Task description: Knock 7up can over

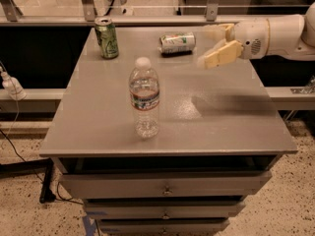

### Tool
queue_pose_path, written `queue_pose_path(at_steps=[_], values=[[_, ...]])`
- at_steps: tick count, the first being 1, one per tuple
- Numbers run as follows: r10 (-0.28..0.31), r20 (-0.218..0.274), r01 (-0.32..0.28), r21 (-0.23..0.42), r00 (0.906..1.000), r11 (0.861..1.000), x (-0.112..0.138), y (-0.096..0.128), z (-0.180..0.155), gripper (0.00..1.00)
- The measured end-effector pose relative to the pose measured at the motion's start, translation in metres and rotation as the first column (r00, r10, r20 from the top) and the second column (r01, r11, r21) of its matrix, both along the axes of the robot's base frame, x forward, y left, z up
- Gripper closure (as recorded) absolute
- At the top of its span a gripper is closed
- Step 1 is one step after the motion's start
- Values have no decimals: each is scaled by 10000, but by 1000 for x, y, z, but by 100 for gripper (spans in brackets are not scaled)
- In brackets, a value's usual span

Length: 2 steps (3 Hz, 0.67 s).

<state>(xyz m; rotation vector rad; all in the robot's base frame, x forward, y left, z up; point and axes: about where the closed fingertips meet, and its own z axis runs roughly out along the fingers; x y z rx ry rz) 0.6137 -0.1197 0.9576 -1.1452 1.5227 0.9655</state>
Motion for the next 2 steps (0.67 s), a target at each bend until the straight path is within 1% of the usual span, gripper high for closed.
queue_pose_path(at_steps=[1,2], values=[[-360,226,365,-219,9991,9991,4,-23,3,0],[-1216,828,1288,-870,9891,9879,14,-91,16,0]])
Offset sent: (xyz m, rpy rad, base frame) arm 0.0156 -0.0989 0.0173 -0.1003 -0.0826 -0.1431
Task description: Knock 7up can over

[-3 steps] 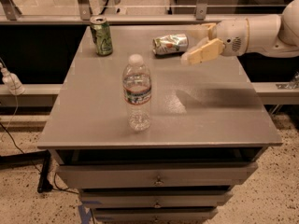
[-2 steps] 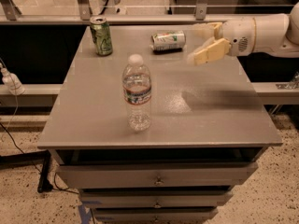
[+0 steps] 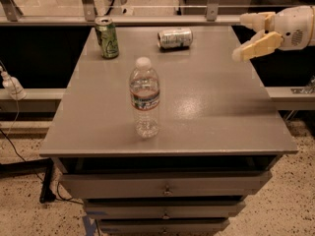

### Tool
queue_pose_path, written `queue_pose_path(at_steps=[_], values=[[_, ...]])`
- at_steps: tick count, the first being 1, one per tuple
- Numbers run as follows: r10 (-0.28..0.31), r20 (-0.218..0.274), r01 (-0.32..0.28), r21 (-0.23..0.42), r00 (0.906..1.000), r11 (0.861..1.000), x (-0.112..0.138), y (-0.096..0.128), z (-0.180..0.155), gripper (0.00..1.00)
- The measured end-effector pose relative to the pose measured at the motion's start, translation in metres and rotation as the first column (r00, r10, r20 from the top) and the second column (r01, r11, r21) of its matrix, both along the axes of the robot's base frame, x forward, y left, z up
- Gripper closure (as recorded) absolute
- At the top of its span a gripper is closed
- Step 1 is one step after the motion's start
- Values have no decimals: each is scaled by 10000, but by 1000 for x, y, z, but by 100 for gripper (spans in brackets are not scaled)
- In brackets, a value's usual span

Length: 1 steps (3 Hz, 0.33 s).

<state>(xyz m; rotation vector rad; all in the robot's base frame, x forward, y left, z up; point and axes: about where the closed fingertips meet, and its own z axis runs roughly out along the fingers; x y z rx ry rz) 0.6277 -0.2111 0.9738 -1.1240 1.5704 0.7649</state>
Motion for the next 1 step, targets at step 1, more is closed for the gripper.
queue_pose_path(at_steps=[1], values=[[2,0,-2,0,10000,10000,0,0,0,0]])
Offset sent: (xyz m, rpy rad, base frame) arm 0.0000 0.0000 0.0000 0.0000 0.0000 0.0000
